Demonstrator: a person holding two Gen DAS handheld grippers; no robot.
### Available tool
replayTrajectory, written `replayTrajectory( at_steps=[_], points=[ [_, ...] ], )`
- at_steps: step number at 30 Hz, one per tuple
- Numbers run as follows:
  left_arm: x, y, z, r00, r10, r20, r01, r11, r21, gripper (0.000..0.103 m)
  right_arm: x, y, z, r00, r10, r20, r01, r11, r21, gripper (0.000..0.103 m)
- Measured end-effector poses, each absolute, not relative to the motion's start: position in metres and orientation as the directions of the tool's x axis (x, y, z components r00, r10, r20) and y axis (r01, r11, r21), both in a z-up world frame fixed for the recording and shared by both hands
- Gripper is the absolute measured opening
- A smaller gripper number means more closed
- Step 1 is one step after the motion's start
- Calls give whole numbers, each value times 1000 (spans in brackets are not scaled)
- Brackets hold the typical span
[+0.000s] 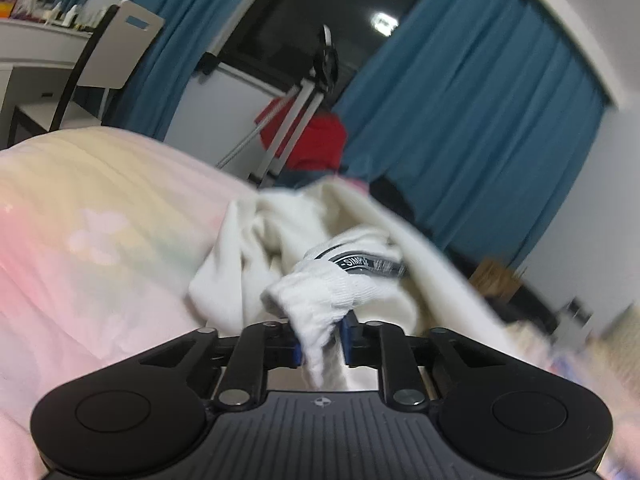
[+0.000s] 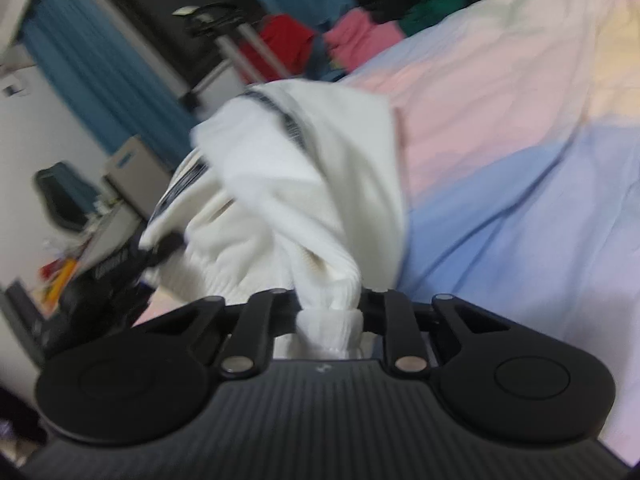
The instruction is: Fold clothes
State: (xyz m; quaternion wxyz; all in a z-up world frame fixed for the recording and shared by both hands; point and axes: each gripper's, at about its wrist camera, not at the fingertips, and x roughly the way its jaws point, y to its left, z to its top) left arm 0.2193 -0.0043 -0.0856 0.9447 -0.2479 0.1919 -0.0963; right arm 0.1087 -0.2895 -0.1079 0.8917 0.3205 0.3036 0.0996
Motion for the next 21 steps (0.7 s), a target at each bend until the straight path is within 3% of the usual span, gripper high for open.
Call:
replayTrajectory(
  at_steps=[7, 16, 21],
  points=[
    [207, 88, -17, 923, -234, -305, 54, 864, -501, 13, 82, -221, -86, 726, 587, -358, -105, 609, 786, 19],
    [231, 260, 68, 925, 10, -380, -124, 953, -277, 13, 124, -27, -90, 548, 802, -236, -211, 406, 889, 16],
    [274, 339, 52, 866, 150, -477, -247, 958, -147, 14, 163, 74, -104, 442, 862, -248, -262, 388, 884, 15]
  ],
)
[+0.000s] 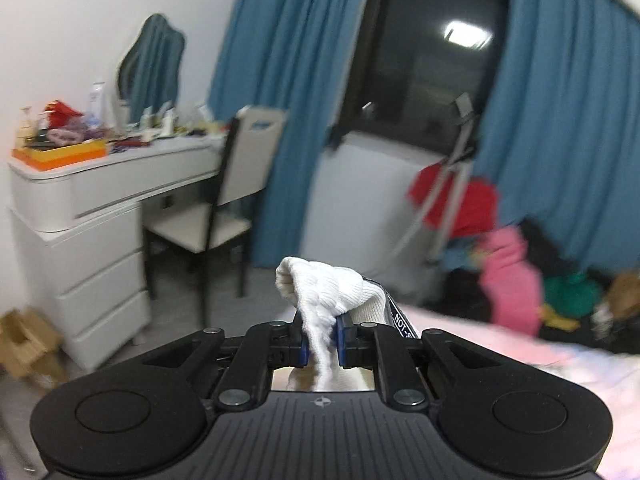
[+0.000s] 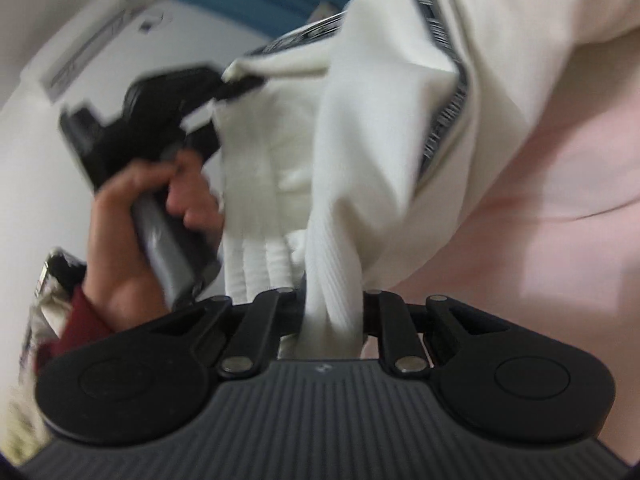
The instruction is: Fold clothes
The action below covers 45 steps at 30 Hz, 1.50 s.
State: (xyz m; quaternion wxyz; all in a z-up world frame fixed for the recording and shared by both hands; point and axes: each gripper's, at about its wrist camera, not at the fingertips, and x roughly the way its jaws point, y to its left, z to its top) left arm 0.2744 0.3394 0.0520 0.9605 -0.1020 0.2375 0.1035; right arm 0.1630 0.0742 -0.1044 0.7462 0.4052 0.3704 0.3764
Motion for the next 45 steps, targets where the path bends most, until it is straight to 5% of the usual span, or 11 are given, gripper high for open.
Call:
replayTrajectory(
  at_steps=[9, 11, 15, 16, 19, 32, 45],
  points=[
    [331, 402, -44, 775, 139, -617, -317, 929, -189, 21, 205, 123, -146, 356, 850, -389, -296, 497, 816, 20],
    [324, 403, -45, 781, 110, -615, -300, 930, -214, 32, 204, 120, -137, 363, 838, -408, -323, 524, 788, 29],
    [297, 384, -32, 780, 164, -604, -300, 945, -131, 86, 186, 111, -116, 402, 791, -461, -393, 604, 694, 54],
    [286, 375, -26, 784, 169, -597, -297, 947, -123, 88, 180, 105, -108, 413, 784, -464, -415, 616, 670, 57],
    [253, 352, -11, 802, 128, -584, -244, 962, -123, 88, 168, 79, -85, 437, 777, -453, -459, 626, 631, 73],
    [102, 187, -14, 865, -146, -481, 67, 982, -177, 90, 69, -76, -3, 701, 544, -462, -433, 839, 331, 72],
    [254, 129, -6, 868, -46, -494, 33, 999, -35, 90, 97, -183, -42, 792, 327, -515, -166, 928, 335, 72]
  ],
)
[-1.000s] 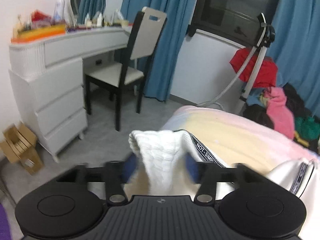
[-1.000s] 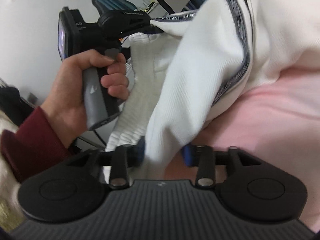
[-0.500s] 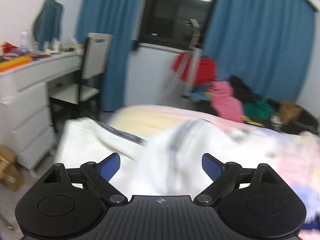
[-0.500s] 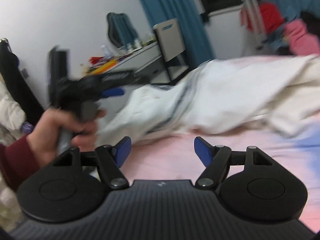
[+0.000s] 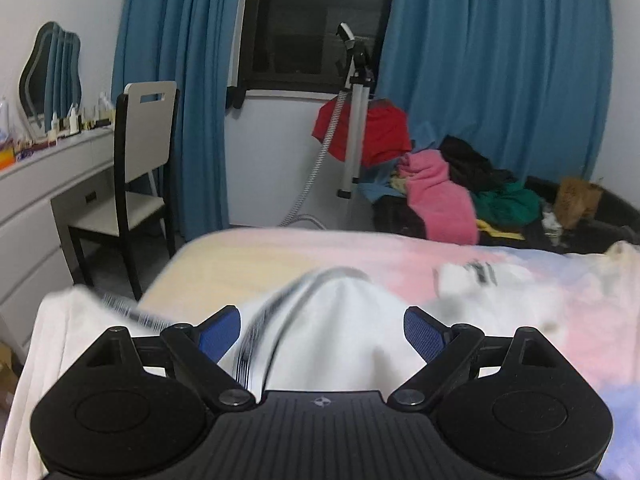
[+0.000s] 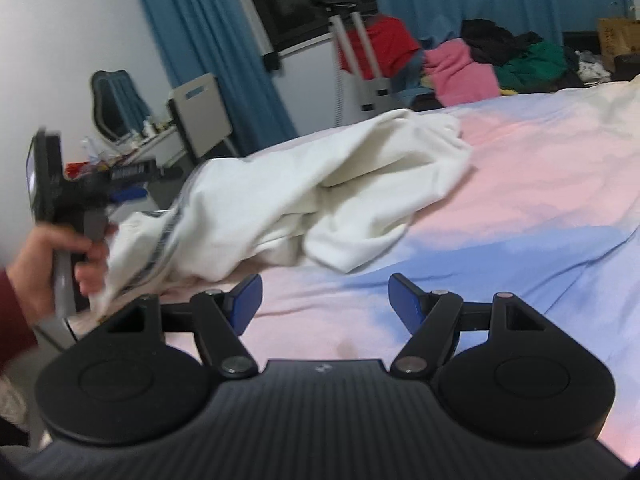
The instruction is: Fold clothes
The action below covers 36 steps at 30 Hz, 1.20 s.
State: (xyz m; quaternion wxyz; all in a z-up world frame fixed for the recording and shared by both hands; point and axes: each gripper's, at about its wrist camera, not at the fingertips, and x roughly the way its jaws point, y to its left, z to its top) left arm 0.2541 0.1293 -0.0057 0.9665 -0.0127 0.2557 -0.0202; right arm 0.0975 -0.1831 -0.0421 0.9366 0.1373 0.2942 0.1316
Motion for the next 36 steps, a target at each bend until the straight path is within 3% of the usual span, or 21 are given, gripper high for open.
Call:
replayTrajectory(
  at_steps=[5, 7, 8, 11, 13, 16, 23, 27, 30, 34, 36],
  points=[
    [344, 110, -22, 829, -60, -555, 83, 996, 16, 88, 122, -196, -60, 792, 305, -529, -174, 943, 284, 72],
    [366, 100, -34, 790, -61, -610, 97, 995, 27, 71, 134, -199, -71, 790, 290, -541, -173, 951, 258, 72],
    [377, 95, -40, 768, -60, -637, 104, 994, 32, 67, 140, -199, -77, 784, 283, -552, -174, 955, 242, 72],
    [382, 78, -55, 769, -49, -637, 137, 987, 90, 49, 149, -198, -84, 772, 266, -577, -171, 962, 214, 72],
    [377, 73, -61, 769, -41, -638, 136, 986, 100, 26, 152, -199, -87, 767, 258, -587, -164, 964, 209, 72],
    [351, 66, -60, 782, -40, -623, 157, 978, 135, 14, 149, -203, -84, 767, 265, -584, -153, 960, 234, 72],
    [242, 44, -24, 835, -130, -535, 270, 944, 191, 11, 128, -213, -69, 789, 251, -561, -110, 956, 272, 72],
    [159, 37, -18, 820, -220, -528, 334, 934, 129, 10, 116, -214, -62, 802, 232, -550, -81, 955, 285, 72],
    [104, 32, -35, 781, -281, -557, 378, 924, 63, 9, 108, -218, -58, 807, 247, -537, -72, 943, 324, 72],
    [68, 19, -84, 625, -315, -715, 432, 902, -20, 10, 100, -225, -54, 819, 271, -506, -71, 923, 379, 72],
    [64, 17, -101, 598, -302, -743, 417, 908, -33, 11, 98, -229, -53, 826, 277, -491, -69, 914, 400, 72]
  ],
)
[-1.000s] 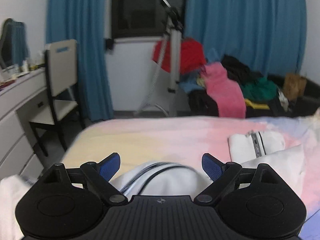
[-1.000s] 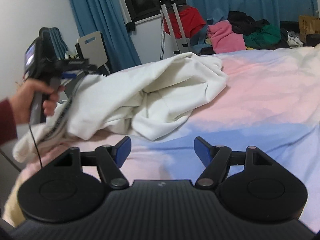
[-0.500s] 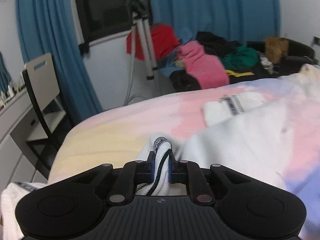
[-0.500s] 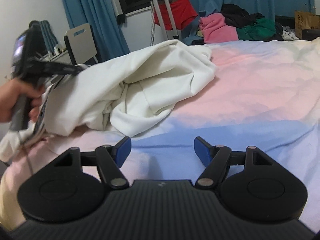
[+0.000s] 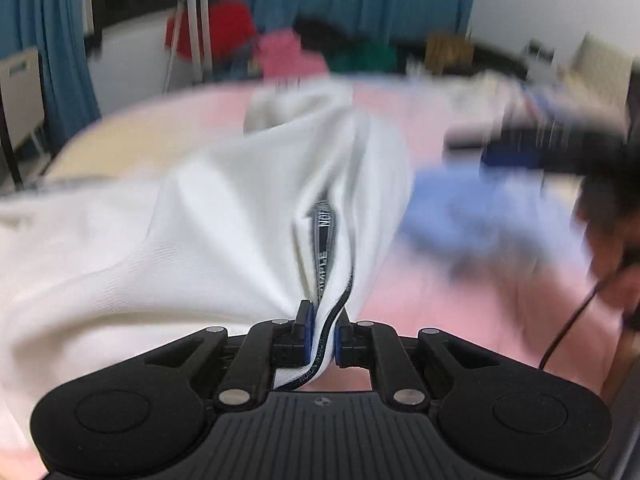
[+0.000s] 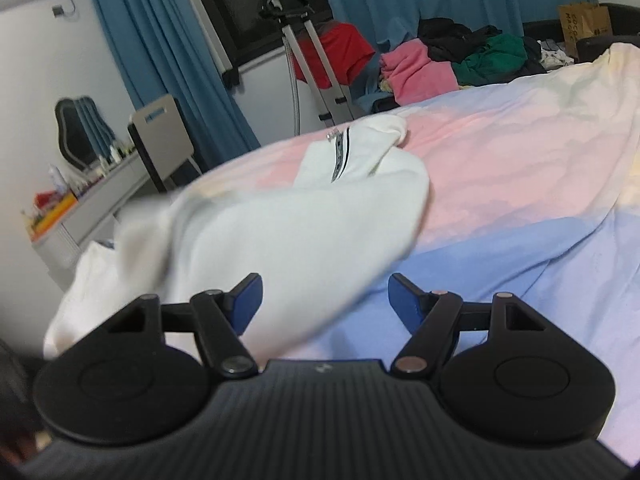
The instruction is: Fold clothes
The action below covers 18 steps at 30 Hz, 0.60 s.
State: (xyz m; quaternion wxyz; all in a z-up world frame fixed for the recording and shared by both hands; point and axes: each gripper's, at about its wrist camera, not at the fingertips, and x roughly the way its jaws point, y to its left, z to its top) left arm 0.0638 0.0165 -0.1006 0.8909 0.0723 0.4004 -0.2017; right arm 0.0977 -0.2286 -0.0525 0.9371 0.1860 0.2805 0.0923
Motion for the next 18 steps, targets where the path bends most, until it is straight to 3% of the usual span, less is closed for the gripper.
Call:
replayTrajectory(
  at_steps=[5, 8, 12, 15, 18],
  points=[
    [61, 18, -91, 631, -340, -697, 371, 922, -113, 17, 97, -237, -55, 831, 268, -487, -31, 897, 441, 72],
    [61, 14, -74, 660, -351, -664, 347, 926, -145, 29, 101, -244, -58, 831, 277, -483, -16, 879, 476, 72],
    [72, 11, -41, 770, -332, -545, 290, 943, -165, 63, 103, -246, -63, 835, 261, -485, 6, 876, 483, 72],
    [79, -1, -41, 855, -293, -427, 281, 955, -92, 72, 104, -246, -67, 841, 249, -481, 15, 877, 481, 72],
    [86, -7, -63, 876, -275, -396, 282, 958, -41, 74, 107, -245, -69, 855, 211, -473, 31, 891, 453, 73]
  ],
)
